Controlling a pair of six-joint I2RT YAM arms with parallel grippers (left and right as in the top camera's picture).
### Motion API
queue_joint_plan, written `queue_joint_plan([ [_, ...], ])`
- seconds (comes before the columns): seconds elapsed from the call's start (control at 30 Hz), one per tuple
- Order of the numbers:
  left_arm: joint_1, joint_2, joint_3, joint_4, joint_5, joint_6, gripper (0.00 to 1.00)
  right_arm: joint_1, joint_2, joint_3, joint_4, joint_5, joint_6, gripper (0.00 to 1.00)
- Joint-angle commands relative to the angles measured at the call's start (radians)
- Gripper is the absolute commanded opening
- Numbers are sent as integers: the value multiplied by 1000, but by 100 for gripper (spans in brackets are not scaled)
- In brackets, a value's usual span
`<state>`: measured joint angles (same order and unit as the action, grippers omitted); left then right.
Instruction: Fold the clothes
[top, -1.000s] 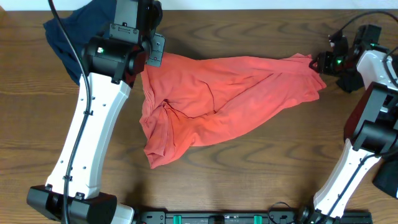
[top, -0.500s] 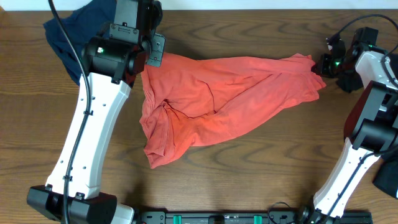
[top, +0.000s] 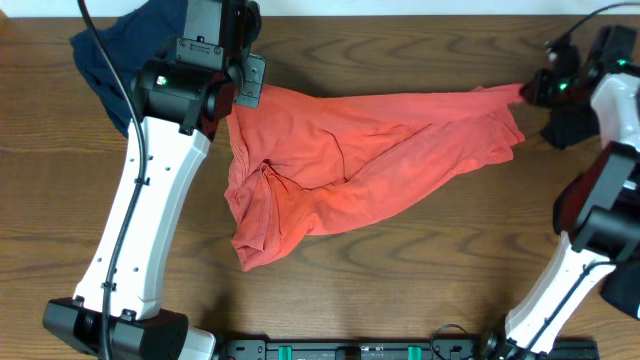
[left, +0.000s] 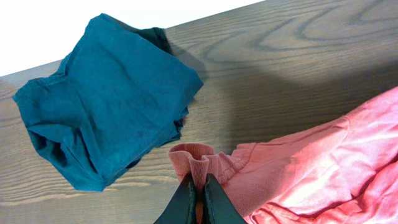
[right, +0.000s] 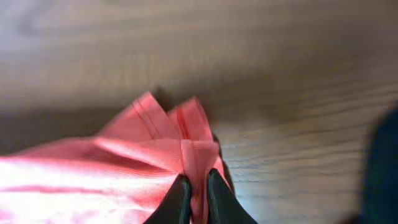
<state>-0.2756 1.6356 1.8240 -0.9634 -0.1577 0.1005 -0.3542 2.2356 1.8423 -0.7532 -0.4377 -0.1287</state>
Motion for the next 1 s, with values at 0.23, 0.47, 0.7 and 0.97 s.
queue_joint_plan([
  [0.23,5,-8,13,-6,-11,-12,6,-5,-46,24,-30,15,0,1],
  [0.47,40,-13,13,56,-72,-6,6,-21,-73,113,-53,15,0,1],
  [0.7,95,-13,13,6,-71,-10,6,-31,-76,306,-182,15,-9,1],
  [0.97,95,-13,13,-152,-32,-13,6,-32,-76,323,-280,20,-31,1],
])
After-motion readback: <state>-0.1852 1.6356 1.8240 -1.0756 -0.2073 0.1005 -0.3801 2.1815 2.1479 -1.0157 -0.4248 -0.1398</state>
